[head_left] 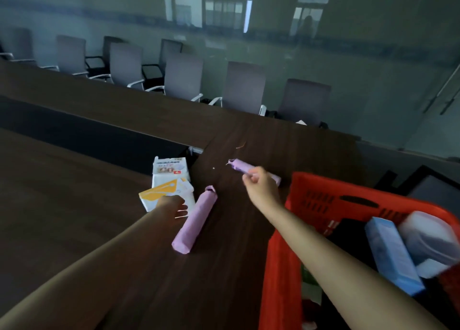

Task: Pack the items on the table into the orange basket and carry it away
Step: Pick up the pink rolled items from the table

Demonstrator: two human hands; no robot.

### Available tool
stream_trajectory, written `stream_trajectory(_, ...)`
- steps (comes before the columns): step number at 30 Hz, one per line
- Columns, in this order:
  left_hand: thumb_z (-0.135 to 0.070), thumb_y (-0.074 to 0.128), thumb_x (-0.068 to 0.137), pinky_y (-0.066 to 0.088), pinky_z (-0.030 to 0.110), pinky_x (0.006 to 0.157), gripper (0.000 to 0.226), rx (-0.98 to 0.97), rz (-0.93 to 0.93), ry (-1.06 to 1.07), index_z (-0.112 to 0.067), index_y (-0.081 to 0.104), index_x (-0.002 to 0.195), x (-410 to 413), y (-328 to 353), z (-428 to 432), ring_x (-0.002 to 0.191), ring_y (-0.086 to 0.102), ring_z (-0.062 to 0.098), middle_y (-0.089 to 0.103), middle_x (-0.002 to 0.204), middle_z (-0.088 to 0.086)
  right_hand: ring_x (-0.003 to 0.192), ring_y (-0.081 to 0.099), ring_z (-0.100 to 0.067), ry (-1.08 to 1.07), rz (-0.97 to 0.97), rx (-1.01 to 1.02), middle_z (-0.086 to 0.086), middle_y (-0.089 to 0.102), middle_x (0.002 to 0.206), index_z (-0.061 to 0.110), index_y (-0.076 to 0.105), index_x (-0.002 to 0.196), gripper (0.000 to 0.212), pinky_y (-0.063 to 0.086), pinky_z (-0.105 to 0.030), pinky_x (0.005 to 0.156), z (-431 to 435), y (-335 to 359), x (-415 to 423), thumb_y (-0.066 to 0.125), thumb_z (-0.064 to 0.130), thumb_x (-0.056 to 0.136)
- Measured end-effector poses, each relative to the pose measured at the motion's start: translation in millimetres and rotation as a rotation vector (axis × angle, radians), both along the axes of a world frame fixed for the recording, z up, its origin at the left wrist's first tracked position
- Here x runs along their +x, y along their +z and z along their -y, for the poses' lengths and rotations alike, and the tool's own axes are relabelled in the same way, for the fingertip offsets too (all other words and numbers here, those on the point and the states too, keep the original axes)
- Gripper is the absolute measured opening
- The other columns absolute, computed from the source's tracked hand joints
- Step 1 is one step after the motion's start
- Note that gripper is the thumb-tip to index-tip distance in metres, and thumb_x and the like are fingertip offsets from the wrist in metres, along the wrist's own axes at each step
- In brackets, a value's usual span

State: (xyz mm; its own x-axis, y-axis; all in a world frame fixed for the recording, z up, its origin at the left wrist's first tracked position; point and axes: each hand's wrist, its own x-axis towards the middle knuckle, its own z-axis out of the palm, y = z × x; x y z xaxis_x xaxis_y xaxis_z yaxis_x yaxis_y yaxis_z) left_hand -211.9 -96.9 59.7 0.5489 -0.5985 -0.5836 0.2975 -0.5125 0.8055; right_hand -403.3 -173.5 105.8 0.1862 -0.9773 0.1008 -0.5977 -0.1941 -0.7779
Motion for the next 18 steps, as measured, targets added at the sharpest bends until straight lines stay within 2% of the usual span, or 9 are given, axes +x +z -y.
stream_trajectory(3, -0.003, 0.045, 0.093, 0.035, 0.029, 0.048, 0.005, 0.077, -0.037, 0.016, -0.001, 0.048, 0.091, 39.7, -29.8, -3.4, 0.055, 0.047, 0.022, 0.052, 0.071, 0.012, 0.108, 0.062, -0.032, 0.064, -0.073, 0.282, -0.016, 0.063, 0.121, 0.008, 0.054, 0.124, 0.042, 0.052, -0.044, 0.093, 0.3, -44.3, 53.7, 0.056, 0.03, 0.089)
stream_trajectory(5, -0.001, 0.045, 0.092, 0.038, 0.028, 0.048, 0.018, 0.107, -0.008, -0.005, -0.004, 0.046, 0.074, 54.2, -48.1, -4.4, 0.053, 0.047, 0.021, 0.05, 0.067, 0.011, 0.11, 0.062, -0.03, 0.062, -0.176, 0.395, -0.015, 0.059, 0.125, 0.009, 0.048, 0.131, 0.048, 0.054, -0.044, 0.091, -0.4, -70.3, 73.4, 0.054, 0.033, 0.09)
stream_trajectory(7, 0.001, 0.04, 0.094, 0.039, 0.019, 0.042, 0.029, 0.112, 0.001, -0.083, -0.007, 0.042, 0.066, 68.0, -72.7, -2.1, 0.042, 0.047, 0.015, 0.044, 0.06, 0.008, 0.107, 0.063, -0.029, 0.066, -0.286, 0.484, -0.014, 0.058, 0.126, 0.01, 0.043, 0.135, 0.051, 0.056, -0.042, 0.088, 5.1, -94.8, 95.9, 0.052, 0.035, 0.091)
stream_trajectory(9, -0.002, 0.035, 0.097, 0.031, 0.009, 0.033, 0.031, 0.073, -0.092, -0.164, -0.005, 0.047, 0.069, 73.1, -96.7, 5.2, 0.03, 0.045, 0.01, 0.043, 0.053, 0.007, 0.103, 0.065, -0.027, 0.043, -0.315, 0.552, -0.013, 0.058, 0.126, 0.01, 0.042, 0.136, 0.05, 0.057, -0.04, 0.085, 16.8, -114.9, 112.0, 0.05, 0.035, 0.093)
stream_trajectory(11, -0.013, 0.054, 0.092, 0.036, 0.017, 0.04, 0.014, 0.123, 0.021, -0.259, -0.004, 0.061, 0.083, 72.7, -118.2, 21.0, 0.05, 0.055, 0.015, 0.055, 0.063, 0.007, 0.107, 0.063, -0.028, 0.0, -0.315, 0.547, -0.012, 0.056, 0.128, 0.01, 0.043, 0.136, 0.05, 0.056, -0.04, 0.088, 34.4, -130.8, 121.0, 0.051, 0.034, 0.093)
stream_trajectory(13, -0.031, 0.071, 0.078, 0.04, 0.023, 0.051, 0.037, 0.197, 0.286, -0.381, -0.007, 0.064, 0.104, 63.0, -126.4, 30.1, 0.073, 0.06, 0.018, 0.067, 0.087, 0.008, 0.113, 0.06, -0.03, -0.044, -0.32, 0.531, -0.012, 0.055, 0.132, 0.01, 0.044, 0.135, 0.049, 0.054, -0.041, 0.092, 44.6, -138.2, 115.4, 0.052, 0.032, 0.092)
stream_trajectory(15, -0.041, 0.072, 0.075, 0.049, 0.029, 0.07, 0.061, 0.283, 0.473, -0.513, -0.01, 0.051, 0.122, 52.5, -147.0, 53.3, 0.1, 0.061, 0.025, 0.063, 0.115, 0.009, 0.116, 0.059, -0.031, -0.094, -0.353, 0.545, -0.012, 0.055, 0.133, 0.009, 0.047, 0.133, 0.047, 0.052, -0.041, 0.094, 67.2, -157.6, 112.2, 0.053, 0.031, 0.092)
stream_trajectory(17, -0.047, 0.071, 0.074, 0.047, 0.039, 0.089, 0.072, 0.352, 0.669, -0.606, -0.012, 0.041, 0.13, 36.5, -160.6, 69.0, 0.116, 0.053, 0.03, 0.054, 0.126, 0.01, 0.121, 0.056, -0.031, -0.145, -0.387, 0.543, -0.013, 0.054, 0.135, 0.008, 0.047, 0.133, 0.046, 0.048, -0.038, 0.1, 90.6, -169.7, 99.9, 0.053, 0.029, 0.093)
stream_trajectory(18, -0.047, 0.068, 0.077, 0.046, 0.04, 0.092, 0.07, 0.366, 0.765, -0.639, -0.011, 0.04, 0.13, 29.9, -168.2, 79.8, 0.118, 0.052, 0.031, 0.053, 0.127, 0.01, 0.124, 0.053, -0.03, -0.167, -0.407, 0.534, -0.013, 0.053, 0.137, 0.007, 0.047, 0.133, 0.046, 0.045, -0.035, 0.102, 107.4, -175.5, 93.4, 0.053, 0.028, 0.093)
